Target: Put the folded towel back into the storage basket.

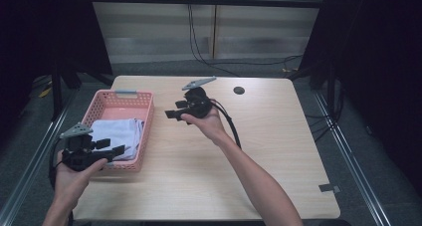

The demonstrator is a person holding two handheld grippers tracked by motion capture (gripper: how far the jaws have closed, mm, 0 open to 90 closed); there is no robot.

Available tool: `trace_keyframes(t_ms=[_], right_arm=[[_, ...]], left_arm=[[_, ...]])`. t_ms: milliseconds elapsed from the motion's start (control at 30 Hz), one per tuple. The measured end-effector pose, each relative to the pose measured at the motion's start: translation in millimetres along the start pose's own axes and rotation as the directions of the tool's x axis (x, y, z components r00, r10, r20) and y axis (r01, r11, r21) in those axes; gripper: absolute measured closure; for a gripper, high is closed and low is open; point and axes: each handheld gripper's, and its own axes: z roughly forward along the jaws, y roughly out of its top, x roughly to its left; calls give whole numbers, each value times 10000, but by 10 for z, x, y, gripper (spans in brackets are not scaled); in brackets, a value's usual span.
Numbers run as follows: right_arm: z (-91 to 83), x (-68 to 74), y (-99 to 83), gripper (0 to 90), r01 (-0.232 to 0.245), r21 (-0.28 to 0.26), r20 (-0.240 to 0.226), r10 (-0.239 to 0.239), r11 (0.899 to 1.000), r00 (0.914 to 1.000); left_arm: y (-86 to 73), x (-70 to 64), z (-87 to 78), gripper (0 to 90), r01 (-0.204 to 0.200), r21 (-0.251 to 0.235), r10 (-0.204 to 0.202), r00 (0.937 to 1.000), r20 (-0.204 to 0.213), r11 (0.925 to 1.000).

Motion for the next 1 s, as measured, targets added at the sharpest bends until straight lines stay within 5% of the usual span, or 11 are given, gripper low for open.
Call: trace_keyframes(t_ms=[400, 700, 1000], right_arm=[[-818, -130, -469, 406, -222, -301, 745, 244, 9993, 9969], [-1369, -149, -885, 404, -408, -415, 1238, 457, 9983, 9913], [-1841, -138, -1456, 388, -931, -417, 1898, 994, 9948, 9768]], left_arm=[[58, -442, 336, 337, -323, -191, 335, 9973, 647, 9993], [-47, -697, 559, 335, -499, -171, 513, 9939, 980, 9986], [-179, -986, 757, 336, -1155, 292, 1099, 9825, 1502, 9929]])
